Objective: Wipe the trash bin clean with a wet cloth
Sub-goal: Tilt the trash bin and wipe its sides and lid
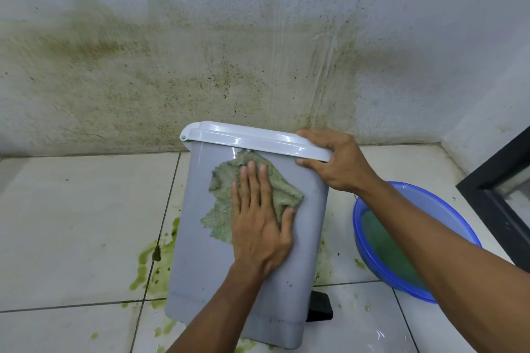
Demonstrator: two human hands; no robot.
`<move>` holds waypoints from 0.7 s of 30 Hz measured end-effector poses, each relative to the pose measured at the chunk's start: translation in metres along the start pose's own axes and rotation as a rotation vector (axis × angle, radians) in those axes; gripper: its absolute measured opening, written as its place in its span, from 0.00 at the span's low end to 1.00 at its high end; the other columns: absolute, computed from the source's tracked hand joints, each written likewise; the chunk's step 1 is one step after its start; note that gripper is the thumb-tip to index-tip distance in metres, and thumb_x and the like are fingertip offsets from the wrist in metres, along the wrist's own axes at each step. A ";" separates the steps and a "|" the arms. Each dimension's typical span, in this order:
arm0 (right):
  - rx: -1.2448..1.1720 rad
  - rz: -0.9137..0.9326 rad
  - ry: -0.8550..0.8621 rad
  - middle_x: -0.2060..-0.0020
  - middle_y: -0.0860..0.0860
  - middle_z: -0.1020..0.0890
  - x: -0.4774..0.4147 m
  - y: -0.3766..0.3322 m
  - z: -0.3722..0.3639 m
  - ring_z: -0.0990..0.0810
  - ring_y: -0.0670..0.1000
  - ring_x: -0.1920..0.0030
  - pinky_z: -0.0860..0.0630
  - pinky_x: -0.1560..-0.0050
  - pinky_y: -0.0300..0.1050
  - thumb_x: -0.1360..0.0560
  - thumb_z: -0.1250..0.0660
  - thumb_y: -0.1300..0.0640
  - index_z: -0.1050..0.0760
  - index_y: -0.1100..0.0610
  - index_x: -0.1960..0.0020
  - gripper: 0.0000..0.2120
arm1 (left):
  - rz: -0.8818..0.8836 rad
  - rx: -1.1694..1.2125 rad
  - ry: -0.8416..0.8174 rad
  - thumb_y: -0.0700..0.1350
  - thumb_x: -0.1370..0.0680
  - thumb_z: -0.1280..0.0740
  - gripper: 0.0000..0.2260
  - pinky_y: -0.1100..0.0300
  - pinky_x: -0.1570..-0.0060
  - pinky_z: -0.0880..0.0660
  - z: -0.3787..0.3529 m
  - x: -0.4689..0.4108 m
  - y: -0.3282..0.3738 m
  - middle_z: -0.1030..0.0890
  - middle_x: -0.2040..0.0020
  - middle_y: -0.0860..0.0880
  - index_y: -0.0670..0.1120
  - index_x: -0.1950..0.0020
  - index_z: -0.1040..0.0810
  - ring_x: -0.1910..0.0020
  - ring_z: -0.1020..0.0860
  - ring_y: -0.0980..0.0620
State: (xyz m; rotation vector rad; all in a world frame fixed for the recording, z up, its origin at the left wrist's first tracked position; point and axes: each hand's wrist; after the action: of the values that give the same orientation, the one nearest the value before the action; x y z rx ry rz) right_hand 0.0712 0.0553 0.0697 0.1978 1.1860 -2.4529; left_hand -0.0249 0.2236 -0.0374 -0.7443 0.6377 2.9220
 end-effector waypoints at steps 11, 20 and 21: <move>-0.017 0.012 0.030 0.38 0.52 0.19 0.000 -0.001 -0.004 0.21 0.51 0.38 0.27 0.34 0.43 0.33 0.20 0.61 0.21 0.58 0.35 0.27 | -0.055 -0.026 0.014 0.59 0.19 0.44 0.37 0.44 0.18 0.58 0.007 -0.018 -0.008 0.50 0.15 0.42 0.42 0.16 0.48 0.15 0.54 0.43; -0.017 -0.021 0.022 0.36 0.52 0.20 0.003 0.001 -0.001 0.22 0.49 0.37 0.29 0.32 0.40 0.32 0.20 0.60 0.21 0.57 0.34 0.27 | -0.369 -0.058 -0.132 0.61 0.19 0.42 0.37 0.38 0.21 0.49 -0.008 0.046 0.004 0.51 0.14 0.44 0.46 0.15 0.48 0.16 0.51 0.41; -0.014 -0.027 0.018 0.36 0.52 0.20 0.003 0.001 -0.001 0.22 0.49 0.36 0.29 0.32 0.41 0.32 0.20 0.59 0.21 0.57 0.34 0.27 | -0.381 -0.059 -0.129 0.63 0.19 0.42 0.36 0.38 0.21 0.49 -0.005 0.050 -0.005 0.51 0.14 0.43 0.48 0.15 0.47 0.16 0.50 0.40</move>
State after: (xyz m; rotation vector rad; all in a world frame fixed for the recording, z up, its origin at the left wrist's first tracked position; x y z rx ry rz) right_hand 0.0686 0.0545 0.0673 0.2018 1.2211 -2.4703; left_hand -0.0658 0.2238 -0.0672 -0.5979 0.3521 2.6183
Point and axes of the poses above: each hand's wrist, its own x-axis away from the middle knuckle, its own z-axis out of the back of the hand, y = z × x
